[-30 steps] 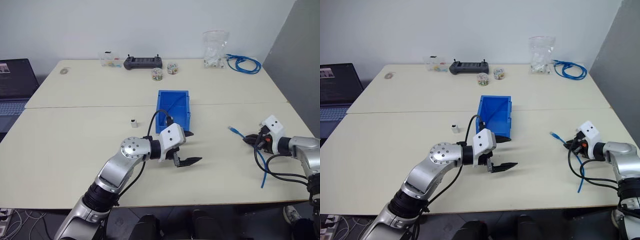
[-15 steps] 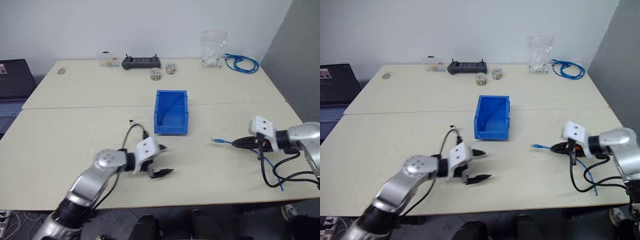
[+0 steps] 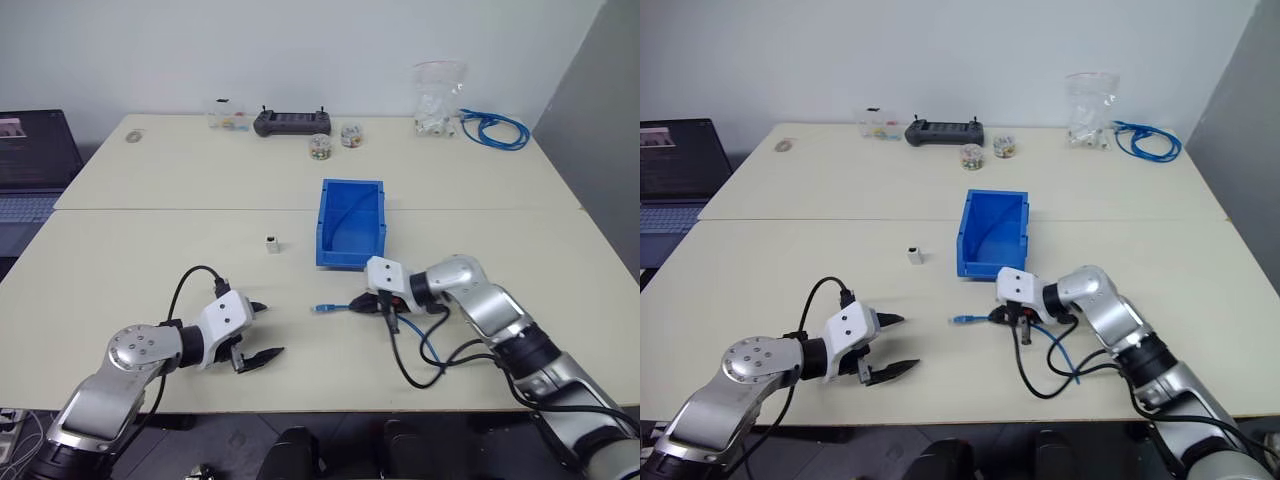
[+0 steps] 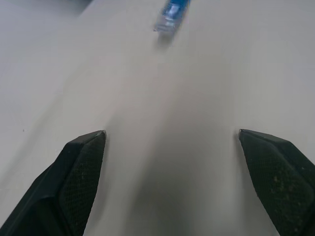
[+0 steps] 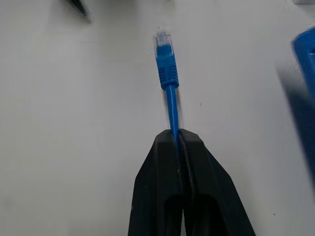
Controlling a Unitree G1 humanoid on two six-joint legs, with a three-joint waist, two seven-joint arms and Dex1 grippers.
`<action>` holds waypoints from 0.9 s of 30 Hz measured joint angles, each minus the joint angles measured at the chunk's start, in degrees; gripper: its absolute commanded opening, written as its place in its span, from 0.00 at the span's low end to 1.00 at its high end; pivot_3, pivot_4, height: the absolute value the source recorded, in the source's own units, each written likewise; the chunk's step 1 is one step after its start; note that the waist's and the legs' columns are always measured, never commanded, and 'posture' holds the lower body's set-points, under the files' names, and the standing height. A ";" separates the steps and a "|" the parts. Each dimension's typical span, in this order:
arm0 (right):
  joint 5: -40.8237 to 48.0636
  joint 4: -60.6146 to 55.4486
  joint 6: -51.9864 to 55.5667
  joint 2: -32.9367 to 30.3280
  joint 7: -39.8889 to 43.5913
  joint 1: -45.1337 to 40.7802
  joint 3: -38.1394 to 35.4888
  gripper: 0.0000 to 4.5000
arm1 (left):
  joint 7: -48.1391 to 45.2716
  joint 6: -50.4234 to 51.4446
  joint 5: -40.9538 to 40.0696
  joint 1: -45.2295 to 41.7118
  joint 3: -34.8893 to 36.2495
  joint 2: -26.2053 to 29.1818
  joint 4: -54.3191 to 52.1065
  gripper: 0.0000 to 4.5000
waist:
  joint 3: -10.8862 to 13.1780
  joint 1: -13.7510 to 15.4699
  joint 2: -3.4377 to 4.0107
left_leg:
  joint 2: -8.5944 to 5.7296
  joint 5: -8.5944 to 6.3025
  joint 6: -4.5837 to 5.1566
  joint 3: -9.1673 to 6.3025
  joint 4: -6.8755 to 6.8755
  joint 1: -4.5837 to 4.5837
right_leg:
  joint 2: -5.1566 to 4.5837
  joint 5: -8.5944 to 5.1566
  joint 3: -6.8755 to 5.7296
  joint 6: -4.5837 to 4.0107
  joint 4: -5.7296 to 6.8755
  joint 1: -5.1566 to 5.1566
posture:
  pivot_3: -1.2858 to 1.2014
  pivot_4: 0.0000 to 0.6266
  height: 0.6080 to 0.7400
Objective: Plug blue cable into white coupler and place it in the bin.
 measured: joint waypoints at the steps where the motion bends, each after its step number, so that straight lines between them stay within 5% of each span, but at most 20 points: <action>1: -0.18 0.94 -0.67 0.55 -0.27 -0.22 0.02 0.23 | 0.00 -0.83 0.14 0.00 0.38 0.01 0.73 1.00 | 0.00 -0.18 0.00 | 0.01 0.00 0.00 -0.01 0.00 0.00 | 0.00 0.00 -0.02 0.00 0.01 0.00 | 0.52 0.24 1.00; 11: 5.37 -7.50 7.93 -3.10 3.42 1.62 -3.83 0.82 | -1.66 -6.20 2.19 -7.47 -3.81 -2.86 8.11 1.00 | 0.01 0.12 0.03 | -0.06 0.00 0.01 -0.11 0.03 -0.07 | -0.04 0.00 -0.11 0.00 0.02 0.01 | 0.52 0.24 1.00; 17: 14.34 -24.47 20.34 -11.18 5.30 10.73 -9.59 0.82 | -3.34 -9.72 5.47 -14.32 -9.16 -6.33 12.49 1.00 | 0.01 0.43 0.03 | -0.07 -0.01 0.01 -0.17 0.02 -0.08 | -0.07 0.00 -0.18 0.01 0.03 0.03 | 0.52 0.24 1.00; 25: 20.31 -38.31 28.81 -13.12 -1.10 19.96 -13.98 0.82 | -4.20 -9.39 7.96 -21.11 -13.62 -10.37 16.71 1.00 | -0.01 0.27 0.02 | -0.09 0.00 0.02 -0.22 0.05 -0.07 | -0.06 -0.01 -0.23 0.04 0.06 0.08 | 0.52 0.24 1.00; 27: 21.30 -40.52 30.12 -13.36 -2.62 21.48 -15.07 0.83 | -4.94 -8.21 8.41 -22.76 -14.71 -10.56 17.09 0.92 | -0.02 0.45 0.01 | -0.11 0.00 0.02 -0.20 0.06 -0.07 | -0.07 -0.02 -0.21 0.04 0.04 0.09 | 0.52 0.24 1.00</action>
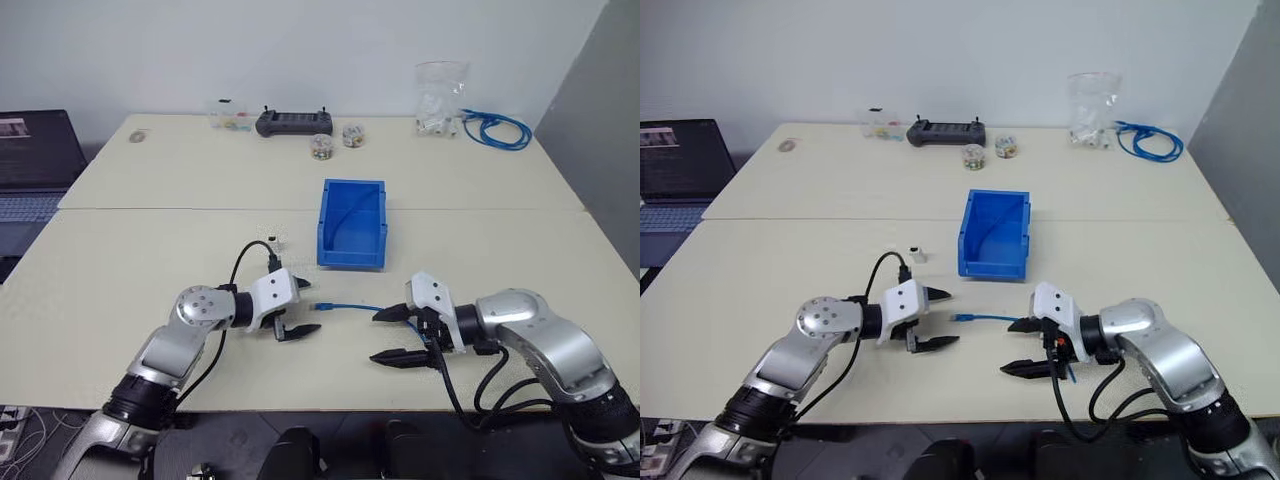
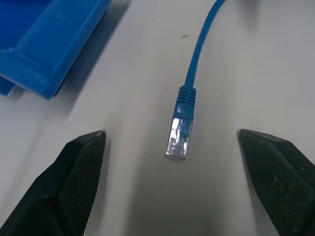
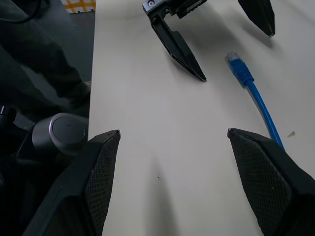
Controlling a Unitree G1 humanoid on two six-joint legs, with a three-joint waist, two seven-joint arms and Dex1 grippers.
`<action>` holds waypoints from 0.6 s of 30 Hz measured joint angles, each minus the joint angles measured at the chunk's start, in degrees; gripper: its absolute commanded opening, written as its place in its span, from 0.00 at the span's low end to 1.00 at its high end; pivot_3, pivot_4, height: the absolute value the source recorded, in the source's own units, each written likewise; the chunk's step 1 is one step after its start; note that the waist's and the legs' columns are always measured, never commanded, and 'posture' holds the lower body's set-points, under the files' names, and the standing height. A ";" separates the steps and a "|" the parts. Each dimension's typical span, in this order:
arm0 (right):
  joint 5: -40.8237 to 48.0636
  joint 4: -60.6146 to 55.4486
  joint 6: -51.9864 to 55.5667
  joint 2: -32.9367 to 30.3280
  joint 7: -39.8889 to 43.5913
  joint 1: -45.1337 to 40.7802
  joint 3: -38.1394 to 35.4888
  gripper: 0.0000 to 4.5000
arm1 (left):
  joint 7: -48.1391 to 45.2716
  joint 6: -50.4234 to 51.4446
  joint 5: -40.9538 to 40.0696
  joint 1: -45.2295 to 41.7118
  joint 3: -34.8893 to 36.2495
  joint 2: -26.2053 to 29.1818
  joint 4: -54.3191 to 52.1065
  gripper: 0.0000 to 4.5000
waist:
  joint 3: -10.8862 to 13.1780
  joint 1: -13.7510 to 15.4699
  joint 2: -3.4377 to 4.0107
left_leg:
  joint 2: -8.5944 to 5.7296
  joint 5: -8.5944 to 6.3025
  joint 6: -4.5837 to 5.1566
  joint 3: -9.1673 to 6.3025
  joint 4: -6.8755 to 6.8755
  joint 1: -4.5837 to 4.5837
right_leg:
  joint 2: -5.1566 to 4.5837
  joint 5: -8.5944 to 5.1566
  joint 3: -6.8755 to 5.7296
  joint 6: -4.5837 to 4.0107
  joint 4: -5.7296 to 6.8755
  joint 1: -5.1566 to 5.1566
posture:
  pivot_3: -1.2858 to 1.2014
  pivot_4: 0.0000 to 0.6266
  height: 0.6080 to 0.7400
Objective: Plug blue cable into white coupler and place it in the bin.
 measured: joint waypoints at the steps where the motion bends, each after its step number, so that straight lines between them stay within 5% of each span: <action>1: 0.52 -0.63 0.39 -0.14 -0.63 0.38 -0.33 0.83 | -0.29 0.60 0.05 -0.37 -0.21 0.00 0.05 0.90 | 0.00 0.01 0.00 | -0.01 0.00 0.00 0.02 0.00 0.00 | 0.00 -0.02 0.02 0.03 0.00 0.00 | 0.52 0.24 1.00; 18: 8.46 -5.34 2.48 -1.07 -6.67 2.96 -5.59 0.83 | -5.89 7.05 1.27 -3.76 -4.49 2.66 -1.90 0.11 | -0.02 -0.57 0.00 | 0.06 0.00 0.01 -0.05 -0.03 0.07 | 0.04 -0.15 -0.05 0.26 0.05 0.03 | 0.52 0.24 1.00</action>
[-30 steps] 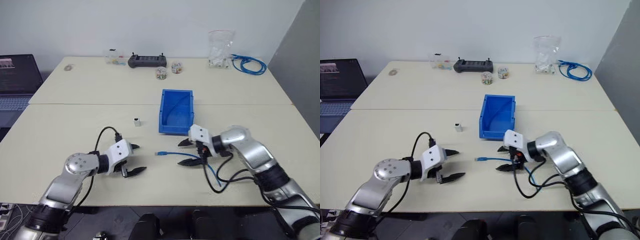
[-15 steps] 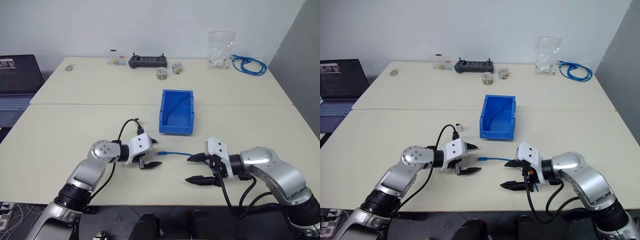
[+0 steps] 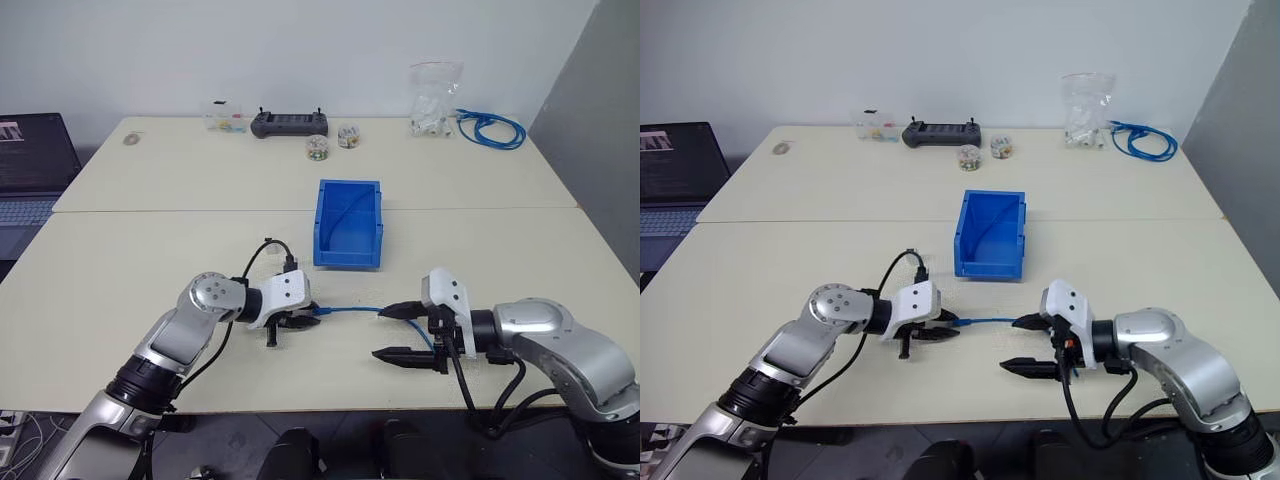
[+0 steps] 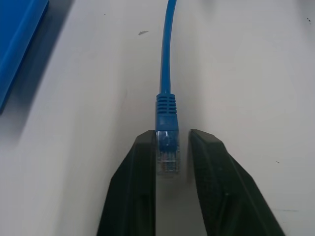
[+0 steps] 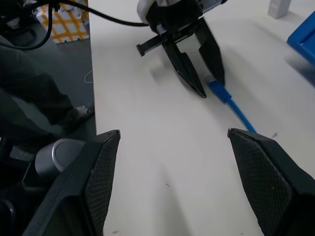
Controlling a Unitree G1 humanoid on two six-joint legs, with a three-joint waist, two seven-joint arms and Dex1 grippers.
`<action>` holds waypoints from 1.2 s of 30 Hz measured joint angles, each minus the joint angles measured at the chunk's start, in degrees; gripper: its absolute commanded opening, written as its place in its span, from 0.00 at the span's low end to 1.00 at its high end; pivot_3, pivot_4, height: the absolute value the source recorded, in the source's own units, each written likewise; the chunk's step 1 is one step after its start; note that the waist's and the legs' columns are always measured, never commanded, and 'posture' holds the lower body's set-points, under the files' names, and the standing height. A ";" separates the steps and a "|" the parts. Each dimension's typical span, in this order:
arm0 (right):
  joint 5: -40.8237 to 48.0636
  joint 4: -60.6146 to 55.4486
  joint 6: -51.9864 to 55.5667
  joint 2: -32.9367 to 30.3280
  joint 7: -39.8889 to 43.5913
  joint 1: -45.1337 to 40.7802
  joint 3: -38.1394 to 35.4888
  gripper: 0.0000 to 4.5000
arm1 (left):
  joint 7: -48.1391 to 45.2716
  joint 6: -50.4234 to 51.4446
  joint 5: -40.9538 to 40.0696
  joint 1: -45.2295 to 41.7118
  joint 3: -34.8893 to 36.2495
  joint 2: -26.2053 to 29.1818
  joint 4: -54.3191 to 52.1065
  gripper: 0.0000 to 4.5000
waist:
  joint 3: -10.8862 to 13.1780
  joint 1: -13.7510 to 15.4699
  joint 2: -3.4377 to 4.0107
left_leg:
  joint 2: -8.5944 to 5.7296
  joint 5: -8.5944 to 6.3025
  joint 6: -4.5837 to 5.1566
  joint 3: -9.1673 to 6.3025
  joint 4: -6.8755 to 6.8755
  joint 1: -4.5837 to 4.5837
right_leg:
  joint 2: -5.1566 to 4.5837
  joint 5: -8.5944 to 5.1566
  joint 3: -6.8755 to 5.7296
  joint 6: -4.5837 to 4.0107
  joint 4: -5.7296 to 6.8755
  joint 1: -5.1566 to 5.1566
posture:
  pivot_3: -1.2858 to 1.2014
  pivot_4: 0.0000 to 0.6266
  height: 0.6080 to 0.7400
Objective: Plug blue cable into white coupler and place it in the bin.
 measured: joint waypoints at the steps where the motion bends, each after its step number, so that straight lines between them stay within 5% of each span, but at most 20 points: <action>1: 0.01 0.00 -0.16 0.02 -0.49 0.01 -0.11 0.83 | -0.08 0.21 0.02 -0.01 0.00 0.00 -0.06 0.07 | 0.00 -0.01 0.00 | 0.00 0.00 0.00 0.00 0.00 0.00 | 0.00 0.00 0.00 0.00 0.01 0.00 | 0.52 0.24 1.00; 10: 0.18 -0.89 -7.68 1.45 -2.02 1.66 -0.86 0.83 | -0.50 8.64 -3.73 -0.51 1.22 -2.37 -1.61 0.06 | 0.01 -0.11 -0.01 | -0.01 0.00 0.00 -0.01 0.02 -0.05 | 0.00 -0.01 -0.01 0.01 0.00 -0.01 | 0.52 0.24 1.00; 20: 16.59 -6.50 1.20 2.48 -7.33 5.46 -8.33 0.83 | -0.13 28.88 -23.53 -7.62 11.39 -9.71 -7.90 0.06 | 0.17 -0.29 -0.28 | 0.01 0.01 -0.01 -0.15 0.03 -0.11 | 0.00 0.00 -0.12 0.00 0.01 -0.04 | 0.52 0.24 1.00; 36: 33.60 -2.91 6.39 10.14 -23.31 2.66 -12.98 0.83 | 0.24 48.70 -46.17 -7.06 18.05 -8.79 -11.70 0.06 | 0.18 -0.26 -0.28 | 0.00 0.01 -0.01 -0.11 0.03 -0.09 | 0.00 0.01 -0.05 -0.03 0.02 -0.04 | 0.52 0.24 1.00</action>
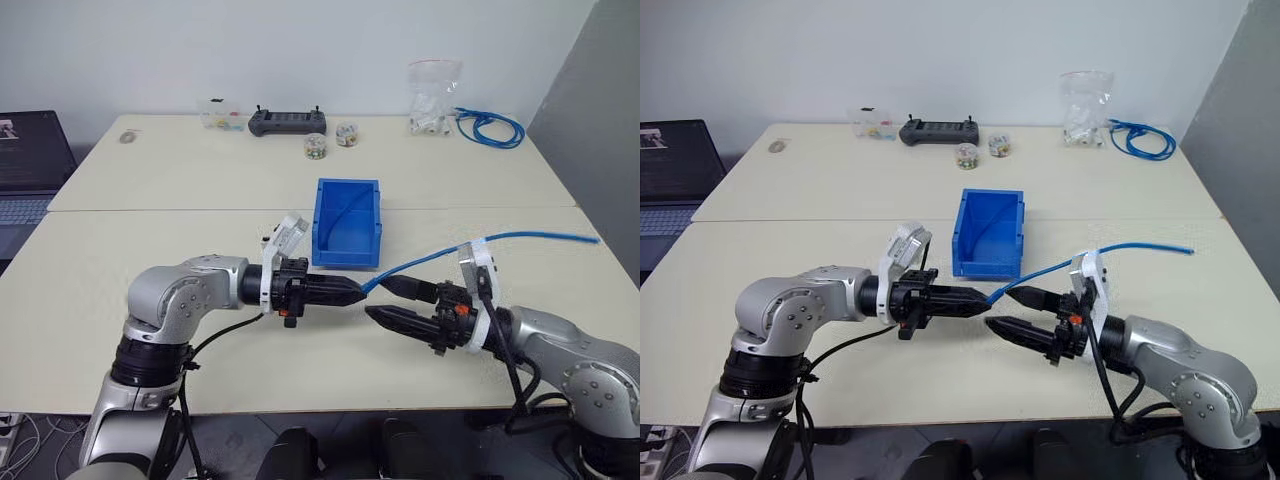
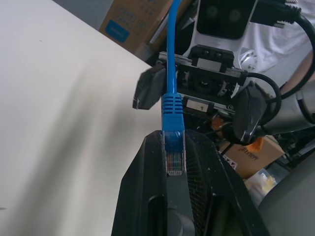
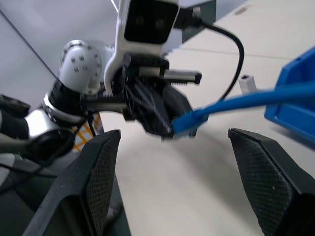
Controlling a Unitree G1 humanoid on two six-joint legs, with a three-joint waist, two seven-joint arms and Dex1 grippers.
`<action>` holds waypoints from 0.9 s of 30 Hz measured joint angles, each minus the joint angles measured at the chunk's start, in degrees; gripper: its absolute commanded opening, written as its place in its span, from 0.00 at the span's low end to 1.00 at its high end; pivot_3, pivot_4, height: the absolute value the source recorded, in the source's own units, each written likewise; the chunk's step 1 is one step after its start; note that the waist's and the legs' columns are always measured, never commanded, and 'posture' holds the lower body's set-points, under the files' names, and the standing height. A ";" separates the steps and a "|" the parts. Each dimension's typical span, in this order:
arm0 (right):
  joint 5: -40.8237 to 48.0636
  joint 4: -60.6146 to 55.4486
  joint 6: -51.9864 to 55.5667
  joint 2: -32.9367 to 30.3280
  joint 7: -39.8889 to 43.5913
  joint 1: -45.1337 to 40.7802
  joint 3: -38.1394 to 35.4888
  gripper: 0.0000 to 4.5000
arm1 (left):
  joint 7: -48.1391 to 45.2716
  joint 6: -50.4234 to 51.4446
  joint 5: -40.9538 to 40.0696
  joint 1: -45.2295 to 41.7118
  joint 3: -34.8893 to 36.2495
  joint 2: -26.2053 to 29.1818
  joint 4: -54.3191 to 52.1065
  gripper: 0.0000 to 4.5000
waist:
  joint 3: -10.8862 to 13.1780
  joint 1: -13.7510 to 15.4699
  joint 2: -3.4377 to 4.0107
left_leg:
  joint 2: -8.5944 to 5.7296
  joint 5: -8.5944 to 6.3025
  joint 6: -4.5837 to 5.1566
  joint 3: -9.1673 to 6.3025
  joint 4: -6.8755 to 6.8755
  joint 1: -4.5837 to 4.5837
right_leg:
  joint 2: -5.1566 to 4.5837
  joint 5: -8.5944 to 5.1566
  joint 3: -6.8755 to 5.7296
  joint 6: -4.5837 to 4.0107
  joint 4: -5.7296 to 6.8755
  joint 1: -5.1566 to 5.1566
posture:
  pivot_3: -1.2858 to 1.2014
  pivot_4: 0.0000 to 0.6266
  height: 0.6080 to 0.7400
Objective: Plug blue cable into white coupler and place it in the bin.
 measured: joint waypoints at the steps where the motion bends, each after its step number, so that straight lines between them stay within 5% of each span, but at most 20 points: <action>1: 1.08 0.23 0.21 0.20 -0.64 -0.43 0.01 0.83 | 0.43 0.41 -0.39 0.25 0.00 0.12 -0.12 0.06 | 0.00 0.00 0.00 | -0.01 0.00 0.00 0.01 0.00 0.00 | 0.00 0.02 0.02 -0.04 0.00 0.00 | 0.52 0.24 1.00; 6: 5.30 0.85 1.09 0.21 -2.19 -1.38 0.12 0.83 | 1.72 0.69 -2.22 0.39 0.01 0.68 -1.14 0.06 | 0.00 0.01 0.00 | 0.00 0.00 0.00 0.02 -0.01 0.00 | 0.00 0.01 0.02 -0.02 -0.01 0.00 | 0.52 0.24 1.00; 22: 8.57 3.60 1.72 -0.98 -3.27 -3.29 2.50 0.04 | 0.70 -0.26 -4.41 0.64 -0.29 2.66 -2.06 0.06 | 0.00 -0.03 0.01 | 0.00 0.00 0.00 0.04 -0.02 0.00 | 0.00 0.00 0.03 -0.01 -0.03 -0.01 | 0.52 0.24 1.00; 27: 10.49 3.63 2.41 -1.88 -3.39 -3.29 2.49 0.03 | -0.67 -2.31 -4.26 0.99 -1.45 3.54 -2.15 0.06 | 0.01 -0.01 0.01 | 0.00 0.00 0.00 0.04 -0.02 0.00 | 0.00 0.00 0.04 0.00 -0.04 -0.01 | 0.52 0.24 1.00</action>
